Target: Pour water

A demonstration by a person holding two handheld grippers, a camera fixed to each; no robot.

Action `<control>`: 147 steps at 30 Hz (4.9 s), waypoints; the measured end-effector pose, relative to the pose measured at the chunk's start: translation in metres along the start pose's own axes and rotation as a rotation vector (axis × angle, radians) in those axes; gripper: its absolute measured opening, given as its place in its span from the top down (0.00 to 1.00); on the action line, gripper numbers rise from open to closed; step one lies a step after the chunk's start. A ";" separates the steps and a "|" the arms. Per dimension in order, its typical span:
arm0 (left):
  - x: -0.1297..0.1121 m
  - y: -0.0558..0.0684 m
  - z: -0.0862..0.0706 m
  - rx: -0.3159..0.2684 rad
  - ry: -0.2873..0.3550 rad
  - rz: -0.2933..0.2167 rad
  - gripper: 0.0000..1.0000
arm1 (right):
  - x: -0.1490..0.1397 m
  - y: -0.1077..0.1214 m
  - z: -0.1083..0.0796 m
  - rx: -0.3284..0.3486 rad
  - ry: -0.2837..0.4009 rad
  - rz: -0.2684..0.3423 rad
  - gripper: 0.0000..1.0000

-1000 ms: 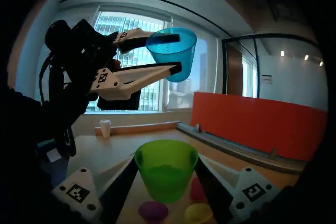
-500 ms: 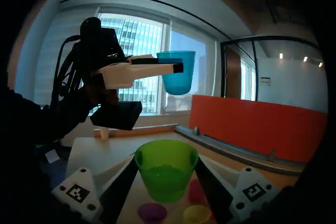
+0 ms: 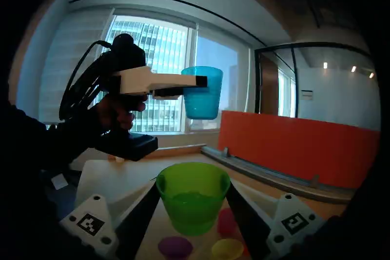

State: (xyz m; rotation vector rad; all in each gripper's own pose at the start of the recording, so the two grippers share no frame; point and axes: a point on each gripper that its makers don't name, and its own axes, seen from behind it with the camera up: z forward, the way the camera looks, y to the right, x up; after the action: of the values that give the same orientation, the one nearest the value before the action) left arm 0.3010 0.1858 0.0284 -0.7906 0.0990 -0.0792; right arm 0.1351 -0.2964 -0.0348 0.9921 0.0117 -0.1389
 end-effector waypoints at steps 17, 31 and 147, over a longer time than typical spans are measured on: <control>-0.024 -0.012 -0.014 0.028 -0.041 0.019 0.16 | 0.001 0.007 -0.010 -0.026 -0.007 0.003 0.10; -0.061 -0.020 -0.028 0.052 -0.086 0.008 0.16 | -0.002 0.035 -0.046 -0.109 -0.017 0.002 0.10; -0.371 -0.029 -0.064 -0.016 -0.874 0.111 0.14 | -0.221 0.046 -0.093 -0.086 -0.550 0.101 0.10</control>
State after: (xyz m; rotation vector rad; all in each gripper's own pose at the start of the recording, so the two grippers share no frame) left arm -0.0754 0.1605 0.0268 -0.7764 -0.6841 0.3743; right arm -0.0732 -0.1690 -0.0315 0.8410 -0.5310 -0.3125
